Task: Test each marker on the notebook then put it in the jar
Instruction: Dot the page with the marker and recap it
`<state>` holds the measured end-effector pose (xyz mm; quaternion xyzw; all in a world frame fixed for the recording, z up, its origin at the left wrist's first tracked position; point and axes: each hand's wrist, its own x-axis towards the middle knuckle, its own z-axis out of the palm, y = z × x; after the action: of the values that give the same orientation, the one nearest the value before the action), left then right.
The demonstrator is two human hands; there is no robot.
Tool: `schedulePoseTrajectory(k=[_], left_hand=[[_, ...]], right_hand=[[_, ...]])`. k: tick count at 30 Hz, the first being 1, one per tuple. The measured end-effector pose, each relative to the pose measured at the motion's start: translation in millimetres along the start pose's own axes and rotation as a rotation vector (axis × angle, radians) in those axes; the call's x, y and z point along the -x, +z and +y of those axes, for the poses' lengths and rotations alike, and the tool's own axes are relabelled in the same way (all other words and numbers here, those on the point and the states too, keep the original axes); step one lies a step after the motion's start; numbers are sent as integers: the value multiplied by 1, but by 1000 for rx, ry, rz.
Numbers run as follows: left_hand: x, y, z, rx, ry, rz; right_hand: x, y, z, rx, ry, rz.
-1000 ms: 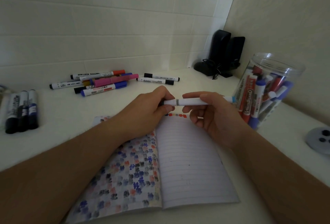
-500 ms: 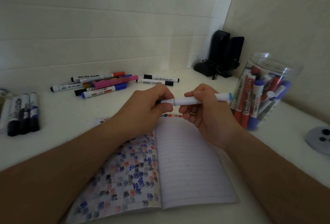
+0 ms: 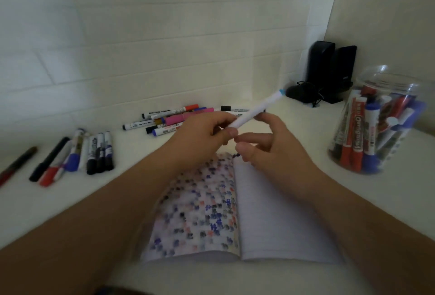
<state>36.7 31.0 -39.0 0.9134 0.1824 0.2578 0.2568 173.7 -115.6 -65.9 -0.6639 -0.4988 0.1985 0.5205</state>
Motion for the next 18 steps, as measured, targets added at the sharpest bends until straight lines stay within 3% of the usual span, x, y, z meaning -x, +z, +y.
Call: schedulePoseTrajectory(k=[3,6,11,18], left_hand=[[22,-26,-15,-14,-145,45],[51,-51,-40,-375,-269,48],[94,-78,-69,-699,-440,-70],[117,-92,-85,-901,-307,-151]], right_hand=[[6,8,0,402,-167,-165],[11,16,-5,640,-369,-302],[23,26,-15,756,-392,-473],[27,23,-17,744,-362,-475]])
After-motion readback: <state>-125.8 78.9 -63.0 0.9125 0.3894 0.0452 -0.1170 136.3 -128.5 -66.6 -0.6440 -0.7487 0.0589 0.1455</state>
